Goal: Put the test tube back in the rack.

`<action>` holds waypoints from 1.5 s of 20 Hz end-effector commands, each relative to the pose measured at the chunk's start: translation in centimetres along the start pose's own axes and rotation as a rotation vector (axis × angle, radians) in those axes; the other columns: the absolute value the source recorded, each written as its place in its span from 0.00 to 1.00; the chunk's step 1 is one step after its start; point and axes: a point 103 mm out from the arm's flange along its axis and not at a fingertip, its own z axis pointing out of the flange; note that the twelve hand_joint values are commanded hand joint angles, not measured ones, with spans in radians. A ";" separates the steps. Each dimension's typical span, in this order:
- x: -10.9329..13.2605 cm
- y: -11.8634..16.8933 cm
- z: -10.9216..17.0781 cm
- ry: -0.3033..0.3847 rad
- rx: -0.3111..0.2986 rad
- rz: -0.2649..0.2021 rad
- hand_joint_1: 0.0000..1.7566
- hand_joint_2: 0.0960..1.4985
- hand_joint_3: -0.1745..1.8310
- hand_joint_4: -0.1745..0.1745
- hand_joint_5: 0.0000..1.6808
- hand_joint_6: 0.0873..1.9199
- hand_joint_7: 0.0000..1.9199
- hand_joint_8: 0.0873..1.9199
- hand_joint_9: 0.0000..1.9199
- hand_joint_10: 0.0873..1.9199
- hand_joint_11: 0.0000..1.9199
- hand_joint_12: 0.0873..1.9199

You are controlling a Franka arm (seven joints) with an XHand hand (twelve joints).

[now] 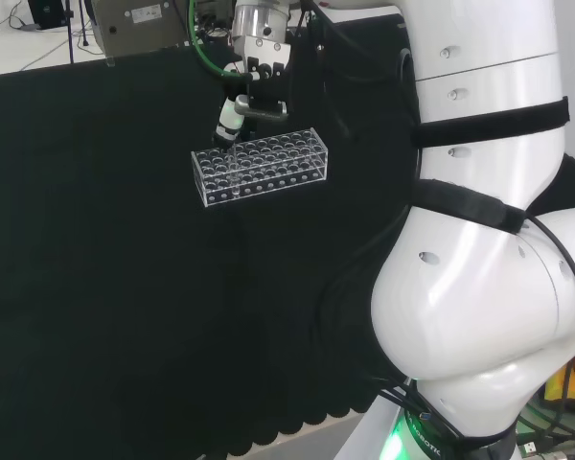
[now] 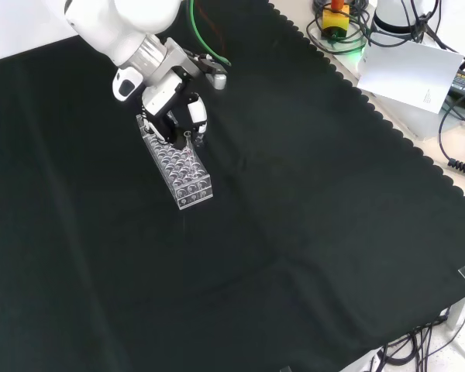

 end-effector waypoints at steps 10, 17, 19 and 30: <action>-0.1 0.0 0.4 0.022 0.031 -0.044 0.74 0.46 0.32 0.09 0.76 0.23 0.69 0.30 0.71 0.14 0.34 0.70; 0.4 -0.5 -0.7 0.022 0.010 -0.084 0.67 0.31 0.47 0.38 0.34 0.38 0.31 0.49 0.38 0.45 0.19 0.79; 0.7 -0.9 -1.2 0.021 0.000 -0.098 0.66 0.30 0.48 0.39 0.32 0.38 0.27 0.49 0.34 0.46 0.16 0.80; 3.7 -6.1 -8.5 0.020 -0.219 -0.263 0.60 0.30 0.45 0.42 0.19 0.28 0.12 0.50 0.15 0.51 0.05 0.84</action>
